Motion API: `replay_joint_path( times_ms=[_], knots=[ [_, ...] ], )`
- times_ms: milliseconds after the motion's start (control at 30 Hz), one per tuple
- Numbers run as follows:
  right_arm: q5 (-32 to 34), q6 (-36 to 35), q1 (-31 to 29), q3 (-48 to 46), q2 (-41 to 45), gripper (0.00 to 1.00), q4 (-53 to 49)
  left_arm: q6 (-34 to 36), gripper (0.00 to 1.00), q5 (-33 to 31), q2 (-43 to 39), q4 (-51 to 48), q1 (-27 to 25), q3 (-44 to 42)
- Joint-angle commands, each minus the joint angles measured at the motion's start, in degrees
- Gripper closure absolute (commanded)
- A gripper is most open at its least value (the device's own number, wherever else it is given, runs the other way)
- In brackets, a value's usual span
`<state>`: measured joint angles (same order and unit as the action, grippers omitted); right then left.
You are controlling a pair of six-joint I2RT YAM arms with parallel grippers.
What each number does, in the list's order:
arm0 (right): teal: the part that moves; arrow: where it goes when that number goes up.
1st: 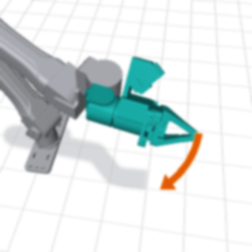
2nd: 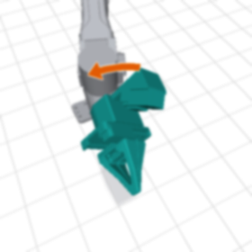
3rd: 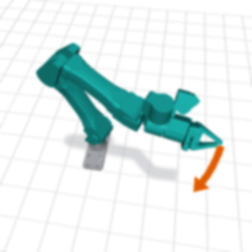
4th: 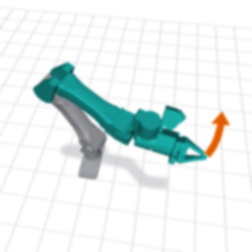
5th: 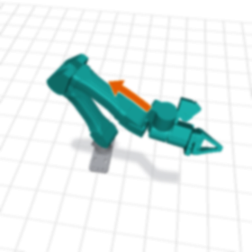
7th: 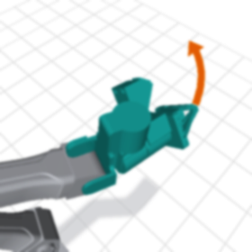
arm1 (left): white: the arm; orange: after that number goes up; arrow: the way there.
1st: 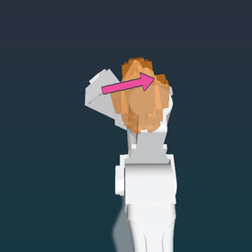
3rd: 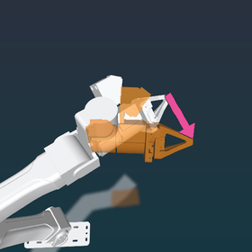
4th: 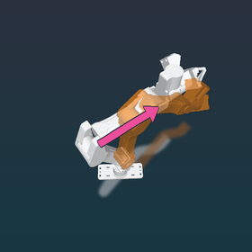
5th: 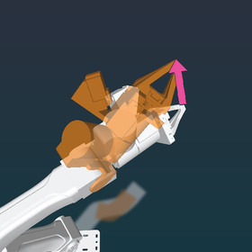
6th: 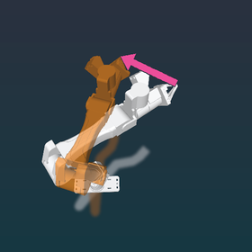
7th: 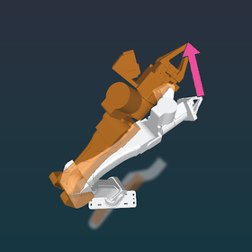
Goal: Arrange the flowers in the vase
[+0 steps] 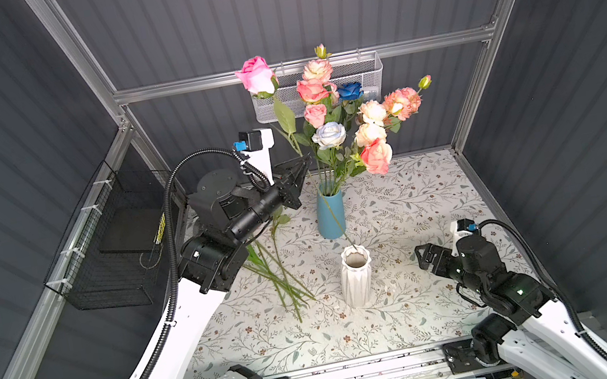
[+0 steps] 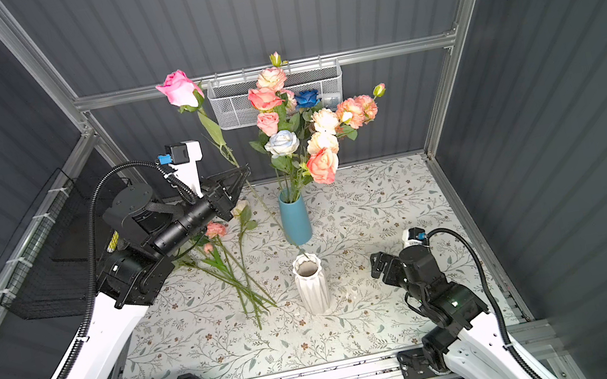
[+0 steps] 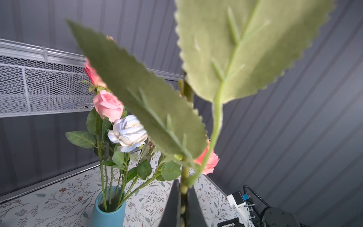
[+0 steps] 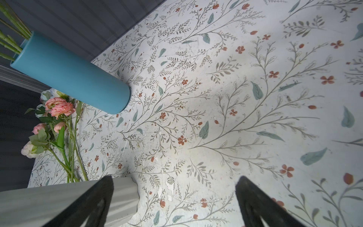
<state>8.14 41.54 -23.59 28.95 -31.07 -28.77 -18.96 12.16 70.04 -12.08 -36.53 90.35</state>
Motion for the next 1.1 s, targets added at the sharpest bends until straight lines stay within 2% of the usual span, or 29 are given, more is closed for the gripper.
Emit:
replay_joint_path(
  times_ms=[0, 267, 467, 700, 733, 767, 800, 867, 933, 967, 1067],
  knots=[
    [0.3, 0.0, 0.3, 1.4, 0.0, 0.01, -0.6, 2.9, 1.0, 0.5, 1.0, 1.6, -0.9, 2.3],
    [0.0, -0.3, 0.3, 1.3, 1.4, 0.01, -0.9, 4.4, 1.0, -1.6, -0.5, 3.5, -6.0, -7.2],
    [-5.6, -3.8, 0.3, 2.4, 3.3, 0.01, 3.5, 5.3, 1.0, -5.3, -2.1, 4.5, -13.1, -15.9],
    [-8.8, -6.2, 0.3, 7.1, 2.9, 0.01, 8.9, 4.5, 1.0, -8.3, -3.8, 6.5, -16.8, -22.5],
    [-9.6, -6.4, 0.3, 7.7, 2.5, 0.01, 9.5, 4.3, 0.97, -8.5, -4.0, 6.4, -16.9, -22.8],
    [-10.7, -6.4, 0.3, 8.2, 1.8, 0.01, 10.3, 4.2, 0.88, -8.6, -4.1, 6.3, -17.0, -23.2],
    [-11.5, -6.4, 0.3, 8.6, 1.3, 0.01, 10.9, 4.0, 0.78, -8.8, -4.5, 6.3, -17.1, -23.5],
    [-13.3, -6.5, 0.3, 9.2, 0.1, 0.01, 12.2, 3.3, 0.5, -9.4, -5.5, 6.5, -17.2, -24.6],
    [-14.7, -6.6, 0.3, 9.5, -0.5, 0.01, 13.2, 2.7, 0.32, -10.0, -6.7, 6.7, -17.2, -25.4],
    [-15.1, -6.4, 0.3, 9.5, -0.7, 0.01, 13.6, 2.6, 0.28, -10.3, -7.4, 6.8, -17.2, -25.6],
    [-15.3, -5.8, 0.3, 9.2, -0.6, 0.01, 14.4, 1.9, 0.24, -12.9, -10.6, 6.8, -17.2, -26.9]
  ],
)
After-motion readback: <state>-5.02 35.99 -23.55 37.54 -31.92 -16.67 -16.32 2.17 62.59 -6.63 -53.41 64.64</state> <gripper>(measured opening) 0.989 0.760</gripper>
